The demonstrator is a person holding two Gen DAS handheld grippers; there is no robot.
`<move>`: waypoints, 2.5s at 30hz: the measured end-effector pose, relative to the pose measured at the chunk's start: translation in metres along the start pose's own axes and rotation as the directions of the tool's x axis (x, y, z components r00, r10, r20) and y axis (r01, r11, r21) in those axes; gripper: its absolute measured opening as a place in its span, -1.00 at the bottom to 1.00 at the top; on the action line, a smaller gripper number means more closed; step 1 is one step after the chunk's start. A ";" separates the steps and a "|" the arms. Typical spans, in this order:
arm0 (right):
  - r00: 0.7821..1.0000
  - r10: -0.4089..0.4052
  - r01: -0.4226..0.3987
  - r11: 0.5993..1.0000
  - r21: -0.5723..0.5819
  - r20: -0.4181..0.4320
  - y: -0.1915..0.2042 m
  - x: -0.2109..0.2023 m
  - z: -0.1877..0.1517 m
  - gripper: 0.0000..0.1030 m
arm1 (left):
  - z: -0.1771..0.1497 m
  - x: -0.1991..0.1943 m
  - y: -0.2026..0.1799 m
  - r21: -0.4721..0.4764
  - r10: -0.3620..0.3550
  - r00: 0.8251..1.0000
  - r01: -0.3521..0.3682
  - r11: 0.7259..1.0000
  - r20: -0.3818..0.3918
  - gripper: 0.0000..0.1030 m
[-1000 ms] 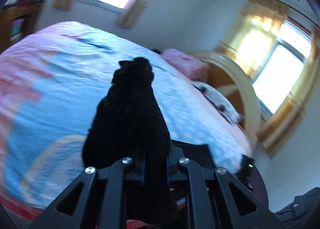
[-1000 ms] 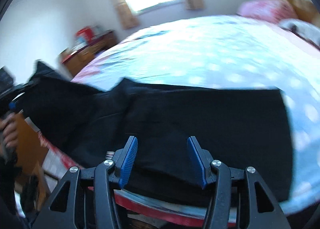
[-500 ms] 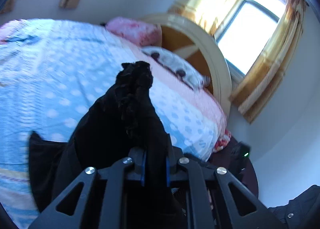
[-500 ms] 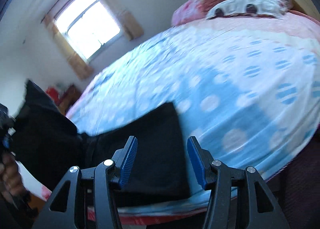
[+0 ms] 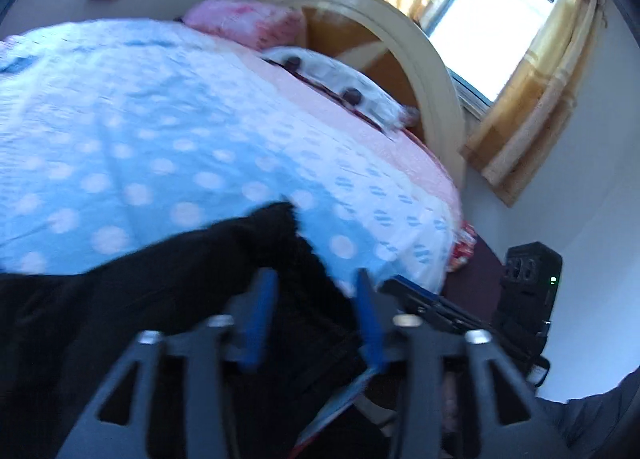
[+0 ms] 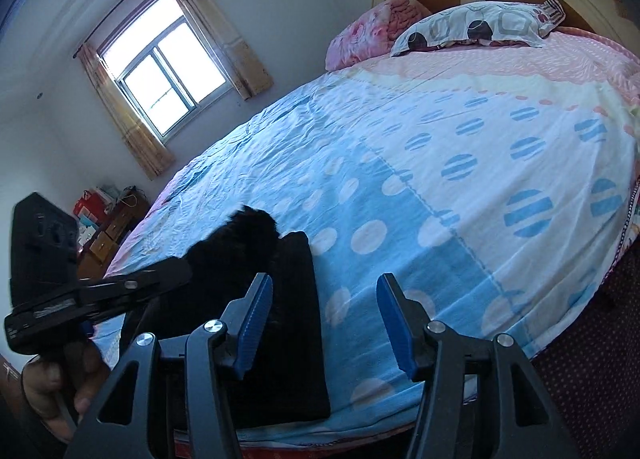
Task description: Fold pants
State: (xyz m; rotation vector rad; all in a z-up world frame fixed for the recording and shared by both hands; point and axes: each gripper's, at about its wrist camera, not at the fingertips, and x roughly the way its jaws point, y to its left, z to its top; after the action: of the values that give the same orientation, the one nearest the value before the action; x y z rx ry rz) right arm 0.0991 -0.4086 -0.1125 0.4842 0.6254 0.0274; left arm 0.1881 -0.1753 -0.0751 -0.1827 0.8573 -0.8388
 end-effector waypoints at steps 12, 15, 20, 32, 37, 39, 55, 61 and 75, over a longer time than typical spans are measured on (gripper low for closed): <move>0.991 0.031 -0.096 0.848 -0.522 -0.132 0.101 0.009 -0.032 0.09 | -0.066 -0.060 0.087 -0.062 0.398 0.912 -0.393 0.917 0.101 0.48; 0.969 -0.098 -0.040 0.844 -0.535 -0.227 0.090 0.030 -0.037 0.09 | -0.073 -0.054 0.087 -0.047 0.396 0.913 -0.394 0.918 0.097 0.48; 0.959 -0.107 -0.048 0.852 -0.521 -0.263 0.081 0.020 -0.041 -0.73 | -0.076 -0.048 0.080 0.002 0.396 0.910 -0.399 0.917 0.121 0.60; 0.941 -0.243 0.084 0.842 -0.534 -0.234 0.070 0.015 -0.038 -0.79 | -0.081 -0.051 0.092 -0.001 0.449 0.881 -0.454 0.891 0.149 0.92; 0.922 -0.261 0.086 0.857 -0.508 -0.286 0.058 0.028 -0.040 -0.78 | -0.083 -0.045 0.107 -0.042 0.453 0.885 -0.451 0.892 0.107 0.92; 0.920 -0.266 0.084 0.850 -0.520 -0.287 0.060 0.028 -0.038 -0.78 | -0.081 -0.051 0.106 -0.040 0.460 0.879 -0.459 0.888 0.128 0.92; 0.963 -0.225 0.104 0.815 -0.570 -0.147 0.116 0.003 0.002 -0.01 | -0.014 -0.044 0.158 0.088 0.591 0.796 -0.603 0.793 0.130 0.99; 0.968 -0.045 -0.091 0.855 -0.510 -0.248 0.150 0.061 0.010 0.08 | 0.000 -0.019 0.180 0.081 0.618 0.784 -0.621 0.780 0.057 1.00; 0.937 -0.023 -0.086 0.952 -0.293 -0.350 0.097 0.110 0.017 0.08 | 0.008 -0.033 0.176 0.032 0.654 0.752 -0.658 0.752 0.084 0.99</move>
State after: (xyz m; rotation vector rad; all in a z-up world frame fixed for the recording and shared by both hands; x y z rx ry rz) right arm 0.2099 -0.3112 -0.1189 0.1874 0.9462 0.2432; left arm 0.2841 -0.0339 -0.1308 0.1480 0.7546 -0.1839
